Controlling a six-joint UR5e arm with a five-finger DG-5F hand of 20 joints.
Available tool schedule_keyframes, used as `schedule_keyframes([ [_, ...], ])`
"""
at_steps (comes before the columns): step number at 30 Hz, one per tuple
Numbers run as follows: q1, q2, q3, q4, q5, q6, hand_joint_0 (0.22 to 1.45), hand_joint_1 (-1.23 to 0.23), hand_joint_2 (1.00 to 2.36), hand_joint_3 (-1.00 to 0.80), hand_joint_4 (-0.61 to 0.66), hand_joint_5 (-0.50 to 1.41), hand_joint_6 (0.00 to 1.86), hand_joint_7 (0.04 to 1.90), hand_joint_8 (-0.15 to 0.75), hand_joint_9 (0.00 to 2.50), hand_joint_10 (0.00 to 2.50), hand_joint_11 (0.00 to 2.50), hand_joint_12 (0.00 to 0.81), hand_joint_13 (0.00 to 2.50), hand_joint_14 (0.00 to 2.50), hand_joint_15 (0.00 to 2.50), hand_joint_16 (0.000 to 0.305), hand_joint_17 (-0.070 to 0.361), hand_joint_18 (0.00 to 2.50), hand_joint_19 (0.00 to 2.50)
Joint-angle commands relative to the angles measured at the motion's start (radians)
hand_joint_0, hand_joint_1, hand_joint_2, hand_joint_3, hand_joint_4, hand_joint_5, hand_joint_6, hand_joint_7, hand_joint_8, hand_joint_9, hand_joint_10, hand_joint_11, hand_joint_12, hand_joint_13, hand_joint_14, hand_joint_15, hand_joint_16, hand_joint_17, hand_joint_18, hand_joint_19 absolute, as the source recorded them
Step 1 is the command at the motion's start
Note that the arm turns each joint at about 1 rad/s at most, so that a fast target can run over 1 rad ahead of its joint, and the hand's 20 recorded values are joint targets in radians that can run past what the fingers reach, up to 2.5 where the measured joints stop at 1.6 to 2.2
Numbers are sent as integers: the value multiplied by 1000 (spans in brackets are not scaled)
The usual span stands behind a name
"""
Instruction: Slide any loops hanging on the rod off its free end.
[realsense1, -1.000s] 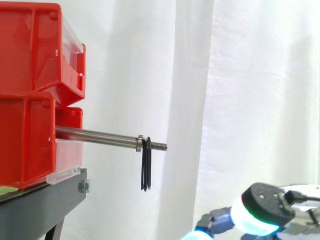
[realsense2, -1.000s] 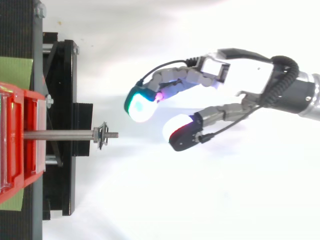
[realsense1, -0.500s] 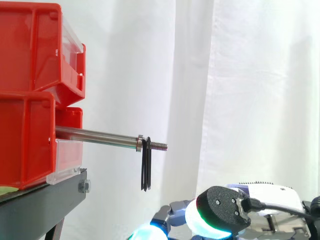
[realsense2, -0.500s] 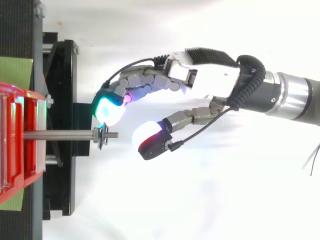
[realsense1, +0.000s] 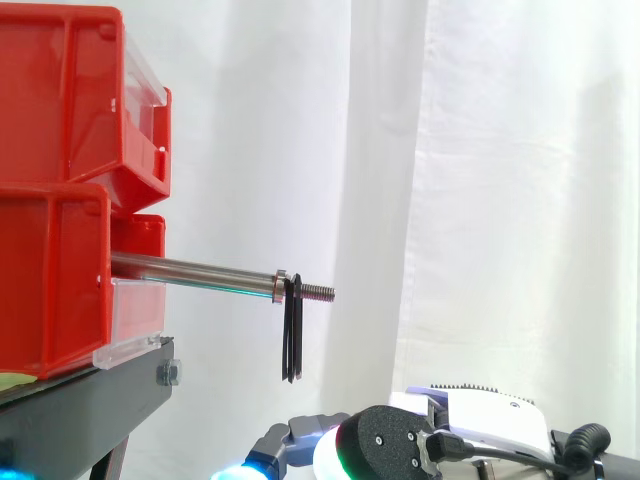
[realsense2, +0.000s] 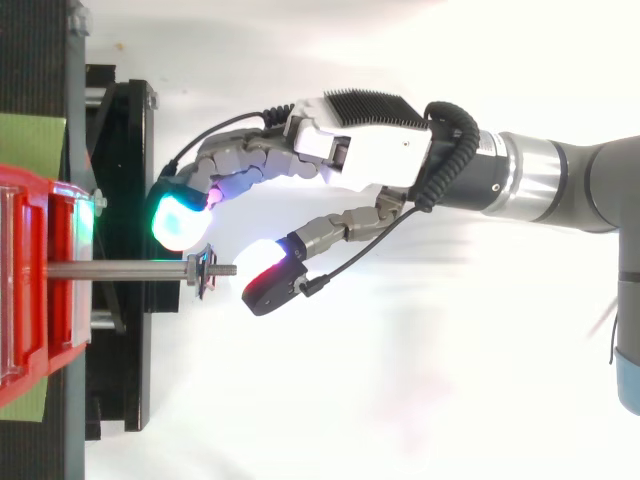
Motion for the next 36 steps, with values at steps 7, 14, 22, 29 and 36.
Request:
schedule_keyframes([
  [7,-24,-2,0,-8,-98,3,534,-544,1007,-426,250,-187,504,977,258,720,4,132,242,600,0,0,37,84,490,62],
  [14,-56,7,0,-60,-204,-15,534,-544,1007,-426,254,-186,504,979,260,717,4,130,241,610,0,0,38,86,501,76],
  [22,-82,67,-17,-108,-220,-66,534,-544,1007,-427,255,-184,504,980,259,718,4,132,237,624,0,0,38,86,519,90],
  [29,-86,69,-3,-108,-221,-67,534,-547,1006,-427,259,-183,504,986,259,717,4,127,238,625,0,0,38,86,523,96],
  [36,-77,69,8,-108,-223,-67,535,-548,1006,-428,255,-181,503,1001,259,716,4,127,241,620,0,0,38,86,526,97],
])
